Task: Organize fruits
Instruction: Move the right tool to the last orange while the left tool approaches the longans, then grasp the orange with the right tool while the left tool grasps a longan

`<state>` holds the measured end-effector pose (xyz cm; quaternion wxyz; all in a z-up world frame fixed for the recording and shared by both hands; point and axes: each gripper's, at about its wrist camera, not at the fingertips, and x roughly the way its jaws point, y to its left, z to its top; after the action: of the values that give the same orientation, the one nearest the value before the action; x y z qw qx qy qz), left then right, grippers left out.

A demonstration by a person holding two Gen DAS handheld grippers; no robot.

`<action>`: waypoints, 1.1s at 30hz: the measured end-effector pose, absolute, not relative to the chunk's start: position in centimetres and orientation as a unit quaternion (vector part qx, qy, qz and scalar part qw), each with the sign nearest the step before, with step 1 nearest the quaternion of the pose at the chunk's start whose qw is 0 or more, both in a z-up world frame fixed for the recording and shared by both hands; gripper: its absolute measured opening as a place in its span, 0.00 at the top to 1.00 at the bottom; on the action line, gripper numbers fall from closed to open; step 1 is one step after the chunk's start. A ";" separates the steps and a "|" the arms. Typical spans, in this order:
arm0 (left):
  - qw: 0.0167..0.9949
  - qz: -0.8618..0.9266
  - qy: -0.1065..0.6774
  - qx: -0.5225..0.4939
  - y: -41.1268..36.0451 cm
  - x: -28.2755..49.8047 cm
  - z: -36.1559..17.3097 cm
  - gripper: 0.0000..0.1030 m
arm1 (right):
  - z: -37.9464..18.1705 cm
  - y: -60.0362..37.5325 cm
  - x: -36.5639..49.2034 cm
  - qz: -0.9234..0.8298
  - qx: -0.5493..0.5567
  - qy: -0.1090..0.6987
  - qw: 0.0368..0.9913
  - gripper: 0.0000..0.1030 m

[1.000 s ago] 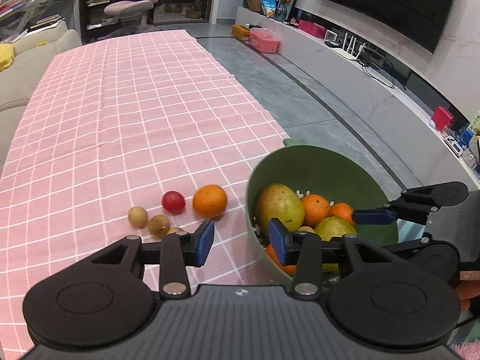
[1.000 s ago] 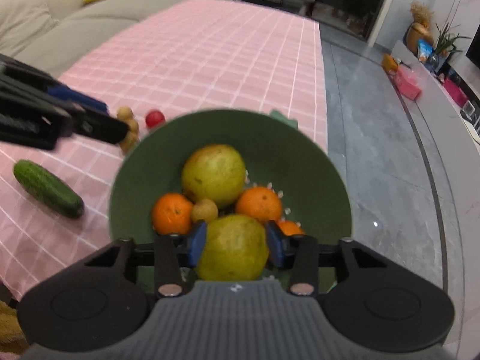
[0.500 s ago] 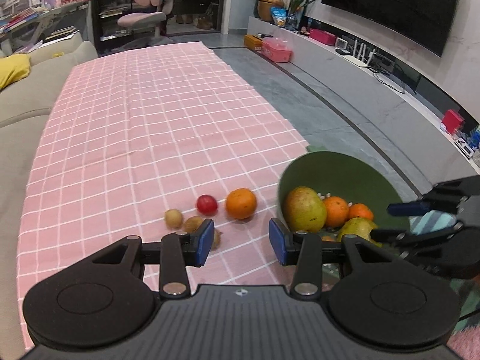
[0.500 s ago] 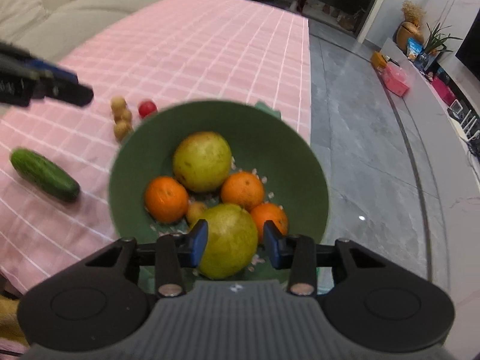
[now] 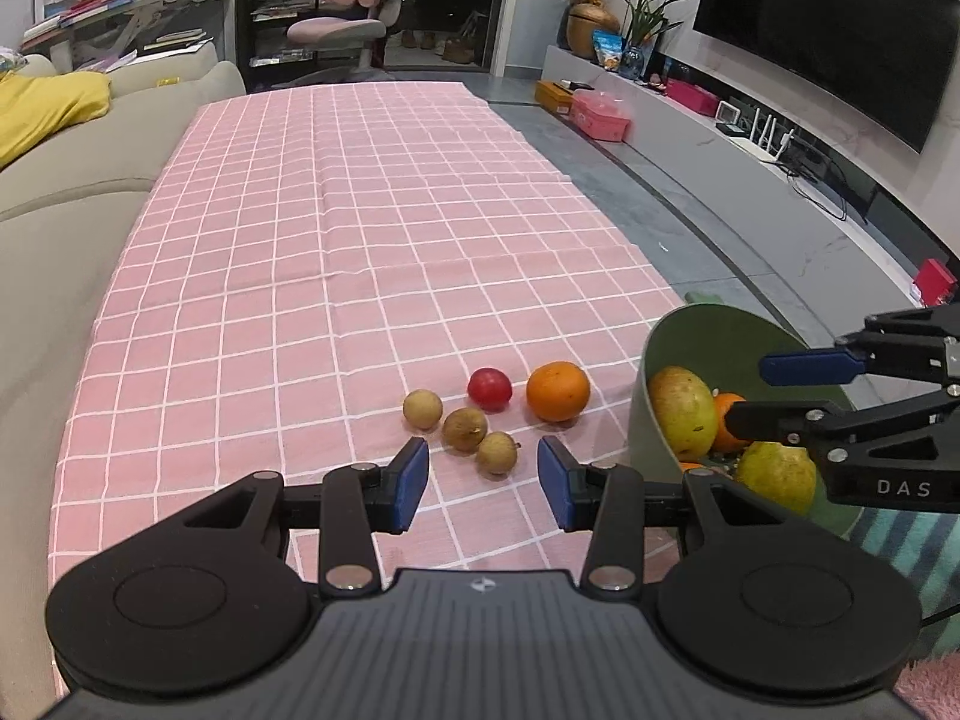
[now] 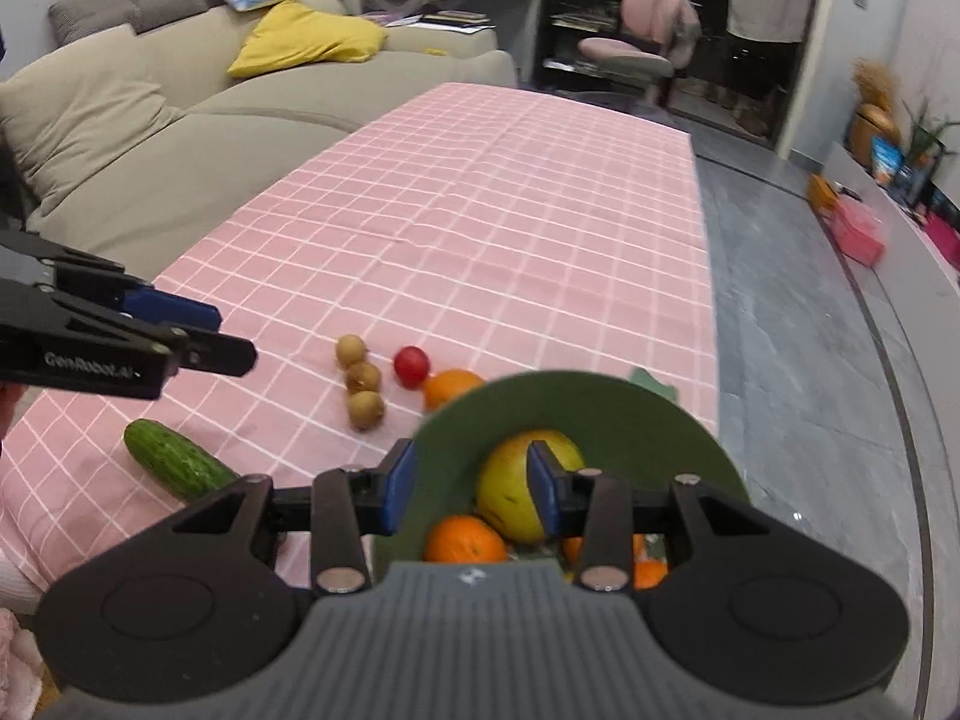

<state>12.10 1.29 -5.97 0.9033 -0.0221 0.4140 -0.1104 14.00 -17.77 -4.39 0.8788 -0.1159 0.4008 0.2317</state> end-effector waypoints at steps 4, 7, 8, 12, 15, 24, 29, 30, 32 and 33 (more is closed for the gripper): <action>0.905 -0.099 0.413 -0.034 1.6 13.0 -6.5 0.54 | -4.6 -16.4 15.3 0.248 -0.129 0.399 0.873 0.64; 0.904 -0.091 0.413 -0.062 2.1 13.9 -6.8 0.55 | -4.8 -15.5 16.5 0.258 -0.137 0.399 0.869 0.64; 0.903 -0.088 0.414 -0.071 2.3 14.2 -6.9 0.56 | -4.9 -15.2 17.0 0.262 -0.140 0.400 0.867 0.64; 0.899 -0.079 0.420 -0.091 2.7 15.3 -7.8 0.59 | -5.5 -13.9 19.2 0.278 -0.149 0.411 0.855 0.64; 0.898 -0.075 0.424 -0.093 2.7 16.0 -8.2 0.61 | -6.3 -13.0 20.8 0.286 -0.162 0.425 0.843 0.64; 0.883 -0.062 0.449 -0.124 3.2 18.9 -10.3 0.62 | -9.7 -11.3 25.3 0.298 -0.195 0.489 0.796 0.61; 0.872 -0.047 0.471 -0.127 3.5 20.4 -11.8 0.62 | -10.9 -10.9 27.2 0.307 -0.203 0.513 0.775 0.60; 0.870 -0.041 0.476 -0.125 3.6 20.8 -12.1 0.62 | -11.1 -10.9 27.5 0.309 -0.204 0.518 0.771 0.59; 0.869 -0.036 0.478 -0.123 3.6 21.1 -12.5 0.62 | -11.6 -10.7 27.9 0.312 -0.208 0.523 0.766 0.57; 0.868 -0.036 0.479 -0.123 3.5 21.3 -12.6 0.62 | -11.8 -10.6 28.1 0.313 -0.209 0.525 0.763 0.57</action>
<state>21.27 3.55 -12.62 0.8682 -0.1228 0.4794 -0.0358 28.11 -10.59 -11.77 0.7628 -0.2092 0.5255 0.3134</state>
